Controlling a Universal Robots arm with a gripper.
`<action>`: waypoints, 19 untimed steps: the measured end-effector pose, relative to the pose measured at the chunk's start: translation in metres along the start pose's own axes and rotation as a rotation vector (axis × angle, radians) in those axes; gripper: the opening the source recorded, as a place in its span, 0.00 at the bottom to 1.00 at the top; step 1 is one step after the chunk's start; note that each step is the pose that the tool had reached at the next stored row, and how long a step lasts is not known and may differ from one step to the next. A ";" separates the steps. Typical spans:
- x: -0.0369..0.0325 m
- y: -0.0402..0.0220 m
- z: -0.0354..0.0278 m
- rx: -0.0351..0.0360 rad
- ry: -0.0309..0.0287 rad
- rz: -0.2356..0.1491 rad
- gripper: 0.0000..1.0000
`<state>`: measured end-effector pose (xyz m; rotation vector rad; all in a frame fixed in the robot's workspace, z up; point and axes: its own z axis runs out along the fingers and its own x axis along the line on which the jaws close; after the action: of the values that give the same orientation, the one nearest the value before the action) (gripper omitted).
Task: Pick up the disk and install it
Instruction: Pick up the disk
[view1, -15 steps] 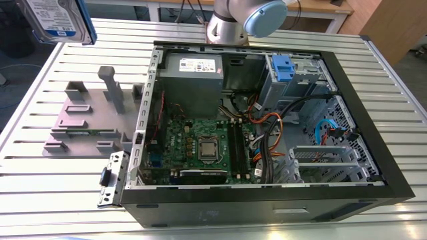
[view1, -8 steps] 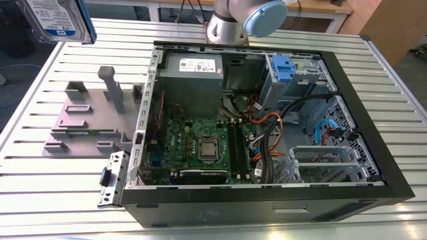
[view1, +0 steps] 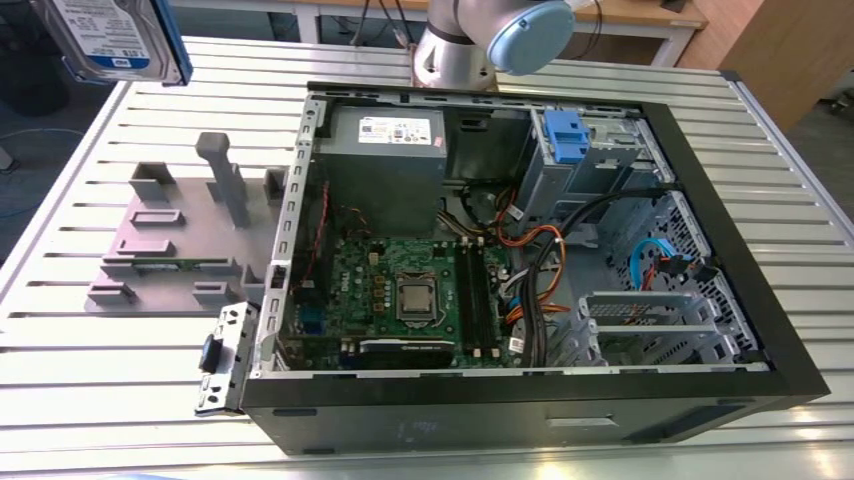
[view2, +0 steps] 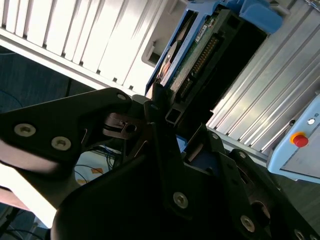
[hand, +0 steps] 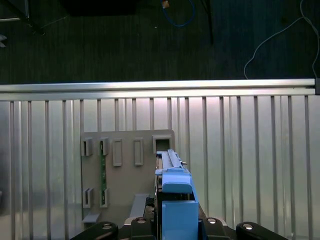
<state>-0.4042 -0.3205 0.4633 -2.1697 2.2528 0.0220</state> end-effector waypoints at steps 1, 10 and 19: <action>0.0000 0.0000 -0.0004 0.0000 0.0000 0.000 0.36; -0.0001 -0.0015 -0.0007 -0.0002 0.0007 0.000 0.36; -0.0002 -0.0043 -0.0007 -0.0001 0.0013 0.000 0.36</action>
<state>-0.3999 -0.3205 0.4639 -2.1704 2.2535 0.0207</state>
